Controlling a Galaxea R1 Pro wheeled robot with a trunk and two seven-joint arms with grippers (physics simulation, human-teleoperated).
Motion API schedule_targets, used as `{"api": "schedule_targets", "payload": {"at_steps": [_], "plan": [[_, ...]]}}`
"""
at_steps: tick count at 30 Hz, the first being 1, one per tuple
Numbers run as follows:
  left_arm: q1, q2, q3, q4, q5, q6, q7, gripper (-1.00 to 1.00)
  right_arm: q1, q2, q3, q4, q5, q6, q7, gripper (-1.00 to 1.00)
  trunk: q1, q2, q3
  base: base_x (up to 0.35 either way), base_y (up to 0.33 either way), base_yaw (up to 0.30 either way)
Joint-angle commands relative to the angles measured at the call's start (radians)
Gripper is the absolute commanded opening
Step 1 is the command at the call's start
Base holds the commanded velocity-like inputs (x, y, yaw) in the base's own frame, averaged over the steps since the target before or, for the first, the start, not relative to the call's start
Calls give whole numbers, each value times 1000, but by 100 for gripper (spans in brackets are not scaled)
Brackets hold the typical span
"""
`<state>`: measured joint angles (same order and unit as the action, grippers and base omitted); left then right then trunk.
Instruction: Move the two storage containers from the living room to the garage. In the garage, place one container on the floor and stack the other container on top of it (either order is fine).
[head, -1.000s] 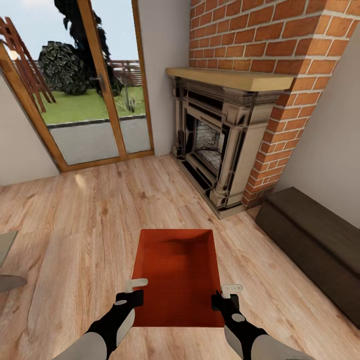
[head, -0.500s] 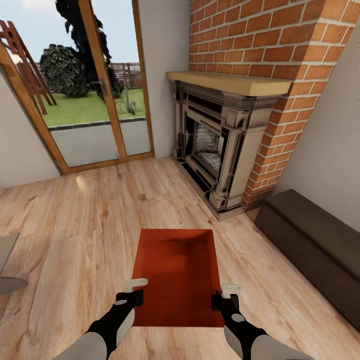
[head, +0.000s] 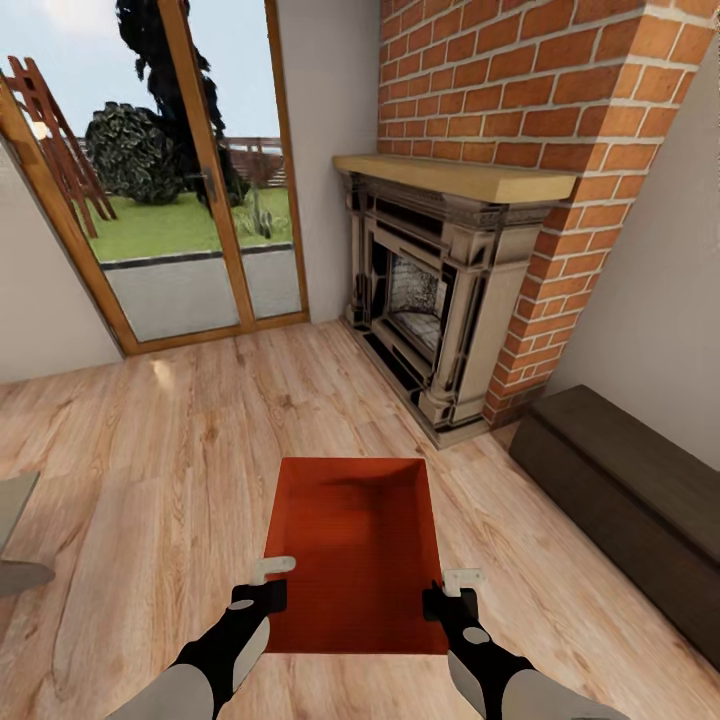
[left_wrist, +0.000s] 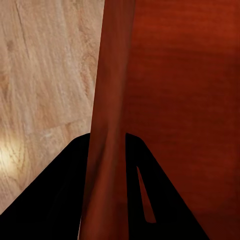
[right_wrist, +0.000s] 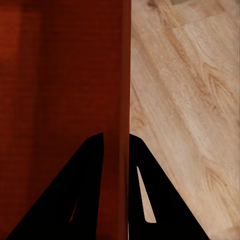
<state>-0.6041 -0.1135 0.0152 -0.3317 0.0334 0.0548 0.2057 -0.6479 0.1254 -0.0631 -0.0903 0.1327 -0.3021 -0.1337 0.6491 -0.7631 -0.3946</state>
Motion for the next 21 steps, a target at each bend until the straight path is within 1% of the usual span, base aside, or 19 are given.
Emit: {"api": "schedule_targets", "payload": {"at_steps": [1,21], "plan": [[0,-2,11,-3,0,6,8,-100,-1,0,-17,1,1,-5,-3,-100,0,-1,1,0,0,0],[0,-2,11,-3,0,5,8,-100,-1,0,-17,1,0,-5,-3,-100,0,-1,33,0,0,0]]}}
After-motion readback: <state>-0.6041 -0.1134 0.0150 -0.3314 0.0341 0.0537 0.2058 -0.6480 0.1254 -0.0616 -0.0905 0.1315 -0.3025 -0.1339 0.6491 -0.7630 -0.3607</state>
